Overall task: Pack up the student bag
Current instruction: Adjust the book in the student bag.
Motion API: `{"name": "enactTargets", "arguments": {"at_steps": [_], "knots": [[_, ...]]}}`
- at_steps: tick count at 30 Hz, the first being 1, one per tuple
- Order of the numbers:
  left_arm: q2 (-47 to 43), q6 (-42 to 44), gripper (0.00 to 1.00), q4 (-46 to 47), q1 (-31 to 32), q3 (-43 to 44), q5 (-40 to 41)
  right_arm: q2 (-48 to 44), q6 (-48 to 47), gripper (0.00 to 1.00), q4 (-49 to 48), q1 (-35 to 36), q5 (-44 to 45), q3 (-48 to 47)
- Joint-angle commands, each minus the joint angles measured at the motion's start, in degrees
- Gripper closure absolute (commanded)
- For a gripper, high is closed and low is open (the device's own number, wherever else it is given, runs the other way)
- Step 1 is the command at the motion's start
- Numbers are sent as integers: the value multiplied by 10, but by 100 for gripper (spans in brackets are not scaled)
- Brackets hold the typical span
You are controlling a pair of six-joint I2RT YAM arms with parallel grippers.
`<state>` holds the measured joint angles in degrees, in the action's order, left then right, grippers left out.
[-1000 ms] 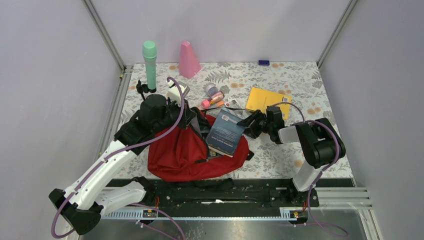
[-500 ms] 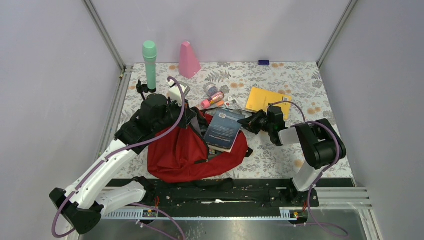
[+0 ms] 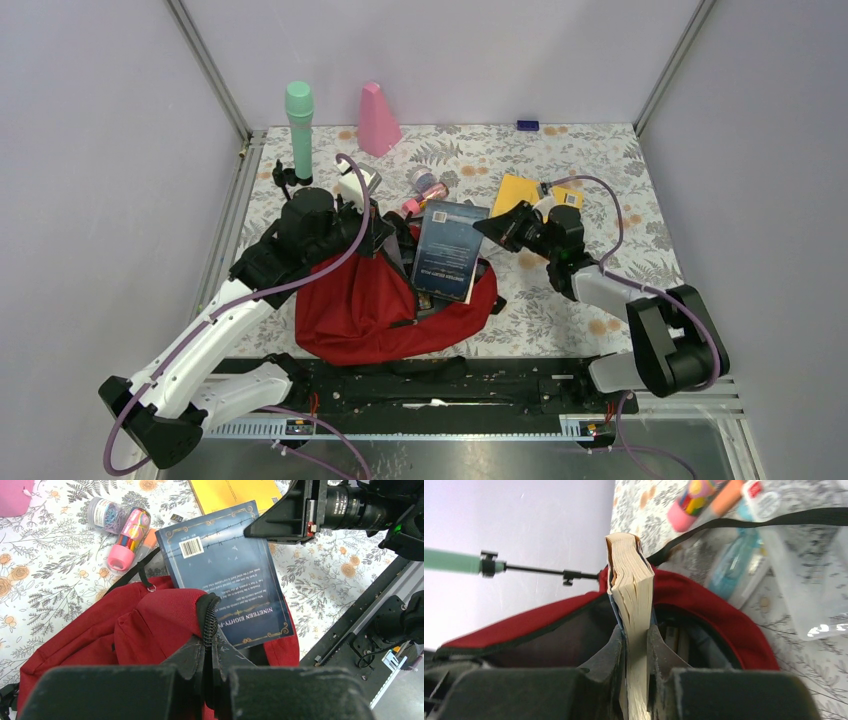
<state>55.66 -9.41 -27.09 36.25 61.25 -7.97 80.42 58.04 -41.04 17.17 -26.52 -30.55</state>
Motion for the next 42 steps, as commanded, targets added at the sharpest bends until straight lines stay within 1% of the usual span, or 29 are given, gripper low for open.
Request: {"name": "enactTargets", "arguments": {"at_steps": [1,7,10,17,27,32,36,37,42], "knots": [[-13,6,100,63,-5,11,-8,-50,-17,100,-56,23,-59,-6],[4,-15,100,45,-8,22,49,-115,-46,100,-45,38,-77,28],[16,-30,100,34,-14,28,65,-144,-57,100,-39,43,-88,40],[42,-58,100,19,-34,41,60,-170,-73,100,-36,63,-126,40],[41,-66,100,19,-47,38,68,-189,-67,100,-48,89,-164,35],[43,-72,100,17,-52,38,63,-202,-64,100,-39,99,-172,27],[40,-68,100,20,-53,38,47,-205,-86,100,16,104,-145,15],[36,-65,100,25,-54,37,34,-204,-93,100,40,105,-125,11],[4,-49,100,77,-53,12,-41,-174,-102,100,87,129,-47,-12]]}}
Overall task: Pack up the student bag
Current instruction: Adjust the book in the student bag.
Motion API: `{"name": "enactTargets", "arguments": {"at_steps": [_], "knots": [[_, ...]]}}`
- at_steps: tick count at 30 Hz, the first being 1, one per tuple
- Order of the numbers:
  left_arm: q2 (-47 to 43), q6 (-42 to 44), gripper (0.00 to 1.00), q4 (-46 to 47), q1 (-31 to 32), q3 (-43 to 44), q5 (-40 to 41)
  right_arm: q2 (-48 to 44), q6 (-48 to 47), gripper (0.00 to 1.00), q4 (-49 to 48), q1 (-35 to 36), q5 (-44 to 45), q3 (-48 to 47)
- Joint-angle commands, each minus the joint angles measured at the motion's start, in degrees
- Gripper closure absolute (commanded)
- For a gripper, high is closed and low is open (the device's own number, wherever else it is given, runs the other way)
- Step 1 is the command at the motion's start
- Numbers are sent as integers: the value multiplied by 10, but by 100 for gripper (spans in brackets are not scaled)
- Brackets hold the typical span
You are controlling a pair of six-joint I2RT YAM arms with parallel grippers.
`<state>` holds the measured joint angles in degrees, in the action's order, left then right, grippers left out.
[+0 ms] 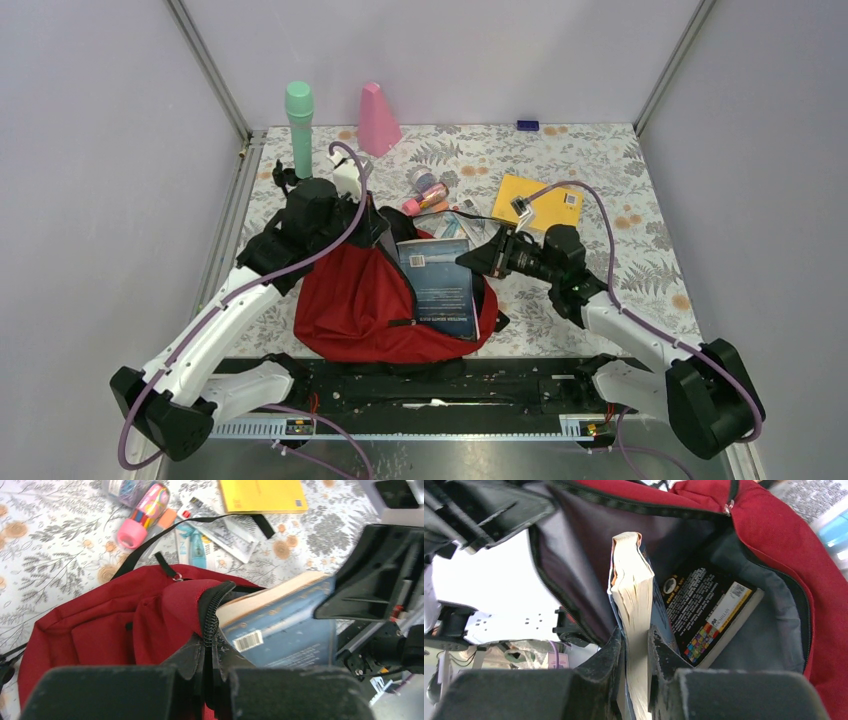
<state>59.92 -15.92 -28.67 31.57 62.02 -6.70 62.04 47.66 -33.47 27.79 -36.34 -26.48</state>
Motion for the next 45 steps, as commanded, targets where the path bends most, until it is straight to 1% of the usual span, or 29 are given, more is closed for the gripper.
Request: {"name": "enactTargets", "arguments": {"at_steps": [1,2,6,10,14,20,23,25,29,37,40,45], "knots": [[-44,19,100,101,-6,0,-66,20,5,100,28,29,69,-61],[-49,21,100,107,-6,-5,-79,30,12,100,35,35,94,-67],[-50,28,100,122,-6,-8,-141,79,81,100,-34,56,144,-66],[-38,32,100,124,-5,-3,-205,107,142,100,-60,78,210,-82],[-42,39,100,125,-2,-3,-215,119,217,100,-79,80,261,-94],[-46,39,100,133,1,-7,-222,124,290,100,-106,89,318,-91],[-44,39,100,134,1,-7,-227,127,289,100,-101,108,348,-88],[-44,37,100,139,1,-11,-228,136,299,100,-114,127,367,-82],[-44,35,100,143,1,-11,-232,186,316,100,-163,164,401,-82],[-46,33,100,149,2,-14,-238,278,290,100,-177,212,456,-115],[-46,32,100,150,2,-15,-239,291,264,100,-154,226,478,-132],[-46,32,100,149,2,-15,-240,315,219,100,-49,255,510,-197]]}}
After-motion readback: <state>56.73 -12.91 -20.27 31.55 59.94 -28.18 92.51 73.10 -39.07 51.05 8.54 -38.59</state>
